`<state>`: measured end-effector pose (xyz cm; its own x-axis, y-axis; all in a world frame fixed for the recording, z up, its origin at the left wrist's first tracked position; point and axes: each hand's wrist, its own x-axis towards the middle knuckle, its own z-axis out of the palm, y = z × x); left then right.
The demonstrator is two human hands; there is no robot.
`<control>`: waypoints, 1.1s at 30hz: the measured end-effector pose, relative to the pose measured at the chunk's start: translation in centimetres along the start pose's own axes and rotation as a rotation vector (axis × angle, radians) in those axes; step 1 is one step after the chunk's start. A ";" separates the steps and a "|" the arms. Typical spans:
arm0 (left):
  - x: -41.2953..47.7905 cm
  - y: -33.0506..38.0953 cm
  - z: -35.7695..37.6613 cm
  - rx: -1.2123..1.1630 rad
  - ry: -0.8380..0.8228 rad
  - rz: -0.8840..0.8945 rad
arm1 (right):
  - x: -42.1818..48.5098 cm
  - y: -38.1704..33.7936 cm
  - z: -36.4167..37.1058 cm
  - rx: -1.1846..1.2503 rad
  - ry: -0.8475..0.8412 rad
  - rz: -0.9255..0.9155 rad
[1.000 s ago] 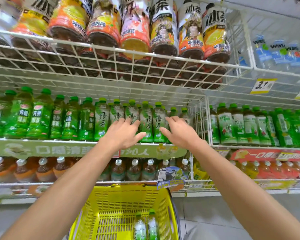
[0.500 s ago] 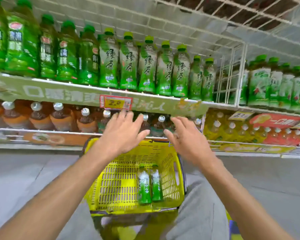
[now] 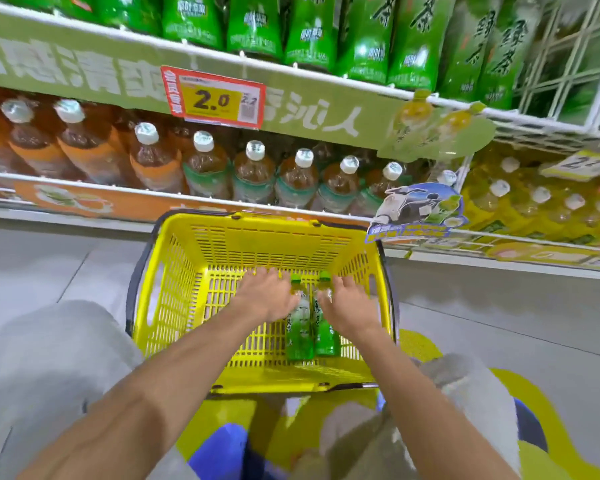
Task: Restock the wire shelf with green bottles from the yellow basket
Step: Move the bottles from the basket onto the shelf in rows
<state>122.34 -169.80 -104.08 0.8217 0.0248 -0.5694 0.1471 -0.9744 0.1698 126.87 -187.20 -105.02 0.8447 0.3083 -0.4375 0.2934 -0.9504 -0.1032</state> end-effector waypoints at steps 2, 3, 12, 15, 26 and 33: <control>2.5 0.4 1.4 -0.050 -0.047 -0.030 | 2.1 0.4 1.6 0.025 -0.036 0.039; 3.6 0.5 2.1 -0.077 -0.067 -0.049 | 3.1 0.6 2.4 0.035 -0.049 0.058; 9.5 2.7 8.2 -0.449 -0.138 -0.179 | 7.3 4.1 7.7 0.217 -0.026 0.156; 9.8 4.5 8.8 -0.540 -0.119 -0.236 | 8.1 5.1 8.1 0.194 0.026 0.122; 10.9 4.1 10.2 -0.959 -0.073 -0.443 | 8.7 5.5 8.7 0.311 0.059 0.110; 9.9 2.1 11.0 -1.153 -0.065 -0.487 | 9.3 5.6 8.1 0.385 -0.152 0.193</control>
<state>124.79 -174.09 -118.19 0.5227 0.2839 -0.8038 0.8502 -0.1042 0.5161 132.73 -190.01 -116.88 0.7837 0.1414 -0.6048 -0.0754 -0.9449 -0.3186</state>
